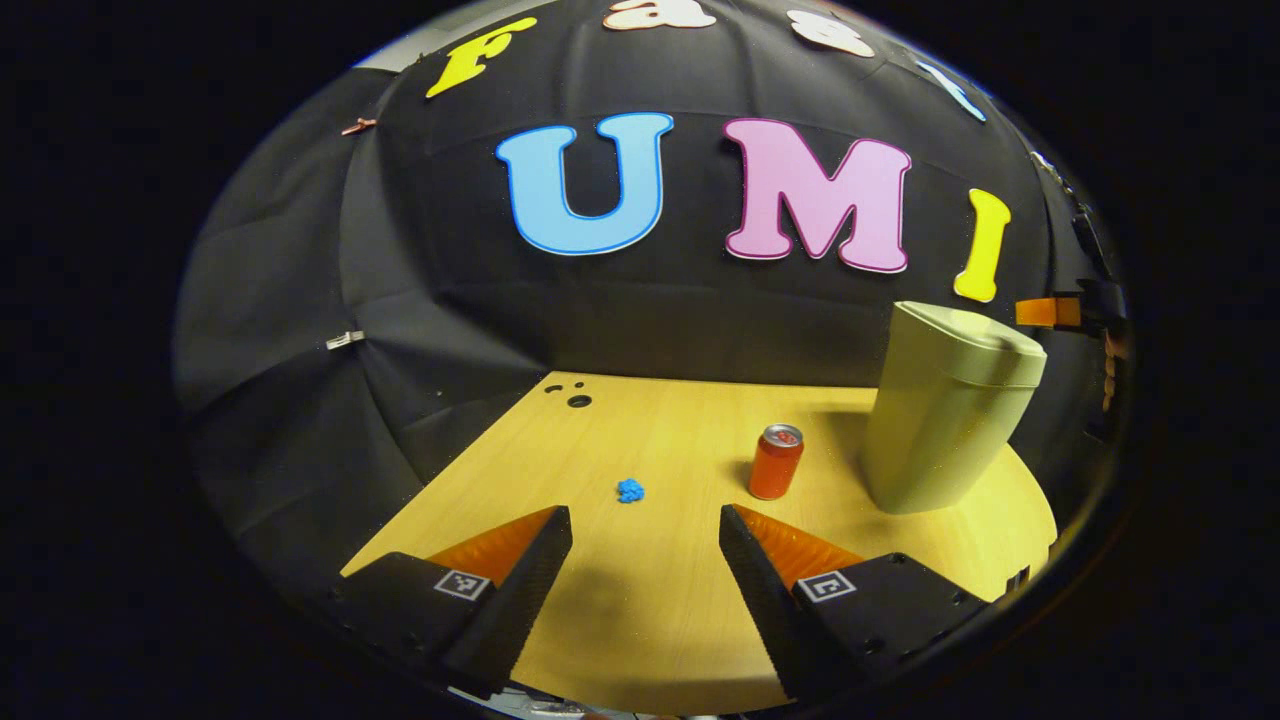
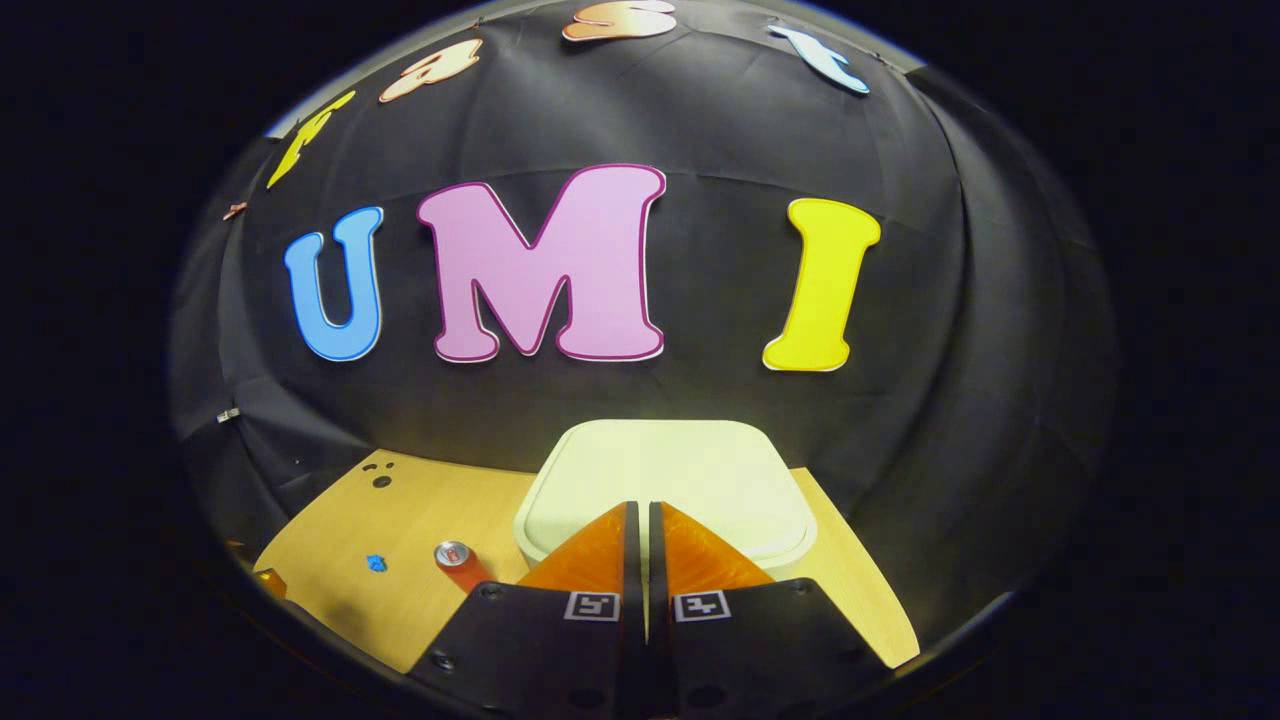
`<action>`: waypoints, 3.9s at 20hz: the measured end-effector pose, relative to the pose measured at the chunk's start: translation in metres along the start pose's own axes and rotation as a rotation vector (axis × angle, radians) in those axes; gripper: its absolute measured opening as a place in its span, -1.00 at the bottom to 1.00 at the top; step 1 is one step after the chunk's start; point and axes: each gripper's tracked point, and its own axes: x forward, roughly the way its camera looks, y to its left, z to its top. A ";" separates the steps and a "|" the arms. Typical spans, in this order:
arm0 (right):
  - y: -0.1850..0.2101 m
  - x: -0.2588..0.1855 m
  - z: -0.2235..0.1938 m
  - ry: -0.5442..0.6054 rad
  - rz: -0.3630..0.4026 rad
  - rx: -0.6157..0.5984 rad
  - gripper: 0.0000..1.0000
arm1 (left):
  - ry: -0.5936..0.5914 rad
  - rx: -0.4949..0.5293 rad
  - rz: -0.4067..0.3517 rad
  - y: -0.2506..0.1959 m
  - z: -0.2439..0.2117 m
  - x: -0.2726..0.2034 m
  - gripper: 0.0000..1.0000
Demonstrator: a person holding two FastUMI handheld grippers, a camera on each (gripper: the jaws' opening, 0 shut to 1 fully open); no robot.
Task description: Press the lid of the desktop garbage bin to open it, pick up the crumpled paper on the desktop and throw it into the bin, then pick up the pop can on the desktop and drop it into the bin, and finally close the garbage bin lid.
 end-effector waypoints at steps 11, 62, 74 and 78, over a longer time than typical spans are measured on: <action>-0.005 0.023 -0.019 0.042 -0.008 -0.005 -0.89 | 0.042 -0.011 0.064 0.015 -0.020 -0.008 0.92; 0.034 -0.135 -0.134 0.156 -0.031 0.044 0.39 | 0.116 -0.171 -0.111 0.080 -0.067 0.094 0.97; 0.062 -0.134 -0.183 0.314 0.028 0.036 1.00 | 0.196 -0.160 -0.123 0.042 -0.089 0.214 0.92; 0.068 -0.123 -0.194 0.358 0.050 0.021 1.00 | 0.220 -0.093 -0.122 0.031 -0.100 0.250 0.92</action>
